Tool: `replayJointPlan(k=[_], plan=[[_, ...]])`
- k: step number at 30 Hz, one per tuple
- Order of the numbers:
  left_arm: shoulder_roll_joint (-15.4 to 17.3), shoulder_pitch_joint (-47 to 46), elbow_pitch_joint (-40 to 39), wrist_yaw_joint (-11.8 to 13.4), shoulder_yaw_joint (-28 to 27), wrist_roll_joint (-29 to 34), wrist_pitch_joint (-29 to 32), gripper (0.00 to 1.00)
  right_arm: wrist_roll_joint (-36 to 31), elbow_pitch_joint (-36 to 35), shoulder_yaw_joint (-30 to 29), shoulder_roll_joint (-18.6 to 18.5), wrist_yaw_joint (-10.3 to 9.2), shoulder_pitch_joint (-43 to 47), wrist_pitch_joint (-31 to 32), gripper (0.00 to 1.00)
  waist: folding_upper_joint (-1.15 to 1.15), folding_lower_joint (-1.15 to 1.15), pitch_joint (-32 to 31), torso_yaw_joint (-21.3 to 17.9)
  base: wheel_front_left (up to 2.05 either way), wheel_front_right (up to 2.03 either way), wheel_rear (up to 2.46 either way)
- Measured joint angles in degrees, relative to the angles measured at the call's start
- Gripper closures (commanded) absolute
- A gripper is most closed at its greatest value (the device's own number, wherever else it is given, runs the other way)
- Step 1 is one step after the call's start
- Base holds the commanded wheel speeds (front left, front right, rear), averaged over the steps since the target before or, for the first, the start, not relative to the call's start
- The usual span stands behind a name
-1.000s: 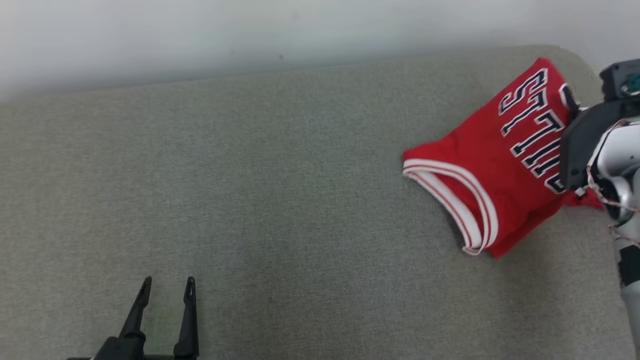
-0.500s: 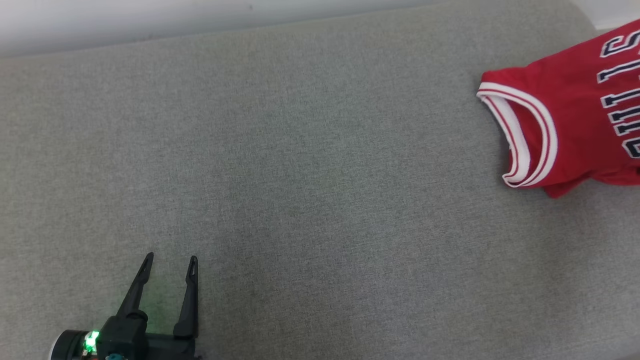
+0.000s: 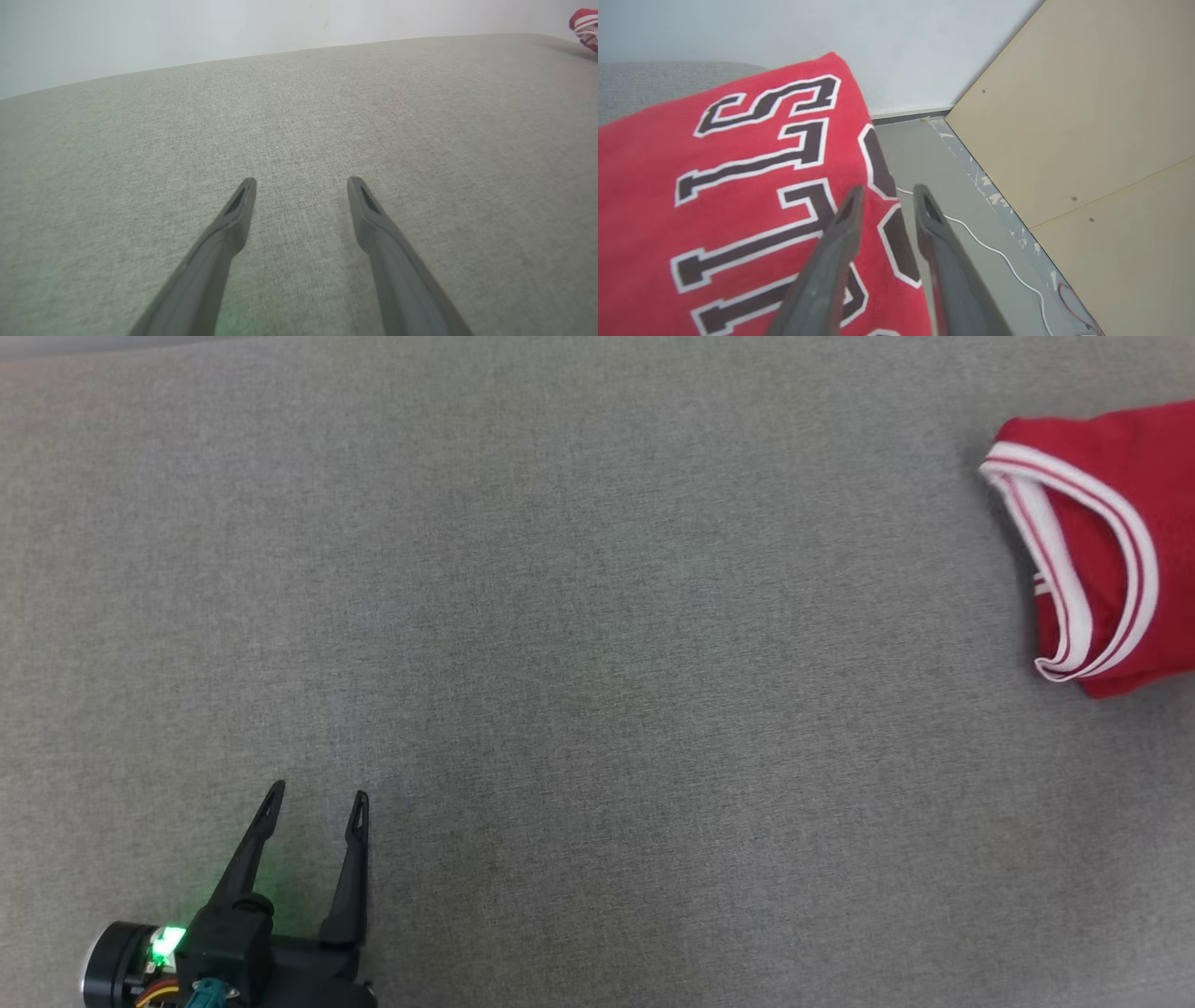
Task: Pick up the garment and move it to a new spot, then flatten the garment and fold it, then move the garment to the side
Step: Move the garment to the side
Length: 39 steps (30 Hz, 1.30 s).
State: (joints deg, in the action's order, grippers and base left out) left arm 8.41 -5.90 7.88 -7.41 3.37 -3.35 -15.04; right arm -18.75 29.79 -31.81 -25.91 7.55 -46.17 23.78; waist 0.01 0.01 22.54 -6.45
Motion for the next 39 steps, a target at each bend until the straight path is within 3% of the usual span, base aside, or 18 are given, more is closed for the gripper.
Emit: replayJointPlan(k=[6,15,21,24,31,39], plan=[[-0.2,-0.6,-1.1,0.4,0.3,0.5,0.0,0.00,-1.5,1.5,-0.3,1.4,0.00,-1.2,-8.3,0.00,0.00,0.00,-0.3,0.3,0.00,0.00,0.00],[-1.9,0.1,-1.9,1.7,-0.5,0.1,0.0,0.00,3.2,1.9,3.1,3.9,0.00,3.4,-17.4,0.00,0.00,-0.01,-4.4,0.8,0.00,0.00,0.00],[-4.0,2.3,-2.5,1.8,-2.9,-4.4,0.0,0.00,7.6,-5.5,8.9,7.9,0.00,13.0,-25.9,0.00,-0.01,-0.02,-8.3,1.3,0.00,0.00,0.00],[-4.6,3.4,-2.6,1.8,-4.5,-5.6,0.0,0.00,9.5,-11.4,13.3,10.9,0.00,22.9,-29.6,0.00,-0.01,-0.02,-11.2,1.9,0.00,0.00,0.00],[-5.3,5.6,-0.4,2.9,-6.5,-8.3,0.0,0.00,12.2,-19.5,18.0,17.1,0.00,35.6,-31.0,0.00,-0.02,-0.03,-15.9,2.9,0.00,0.00,0.00],[-5.4,8.2,1.9,3.3,-6.9,-8.7,0.0,0.00,14.7,-23.0,19.4,21.9,0.00,42.8,-32.8,0.00,-0.02,-0.02,-19.8,4.1,0.00,0.00,0.00]])
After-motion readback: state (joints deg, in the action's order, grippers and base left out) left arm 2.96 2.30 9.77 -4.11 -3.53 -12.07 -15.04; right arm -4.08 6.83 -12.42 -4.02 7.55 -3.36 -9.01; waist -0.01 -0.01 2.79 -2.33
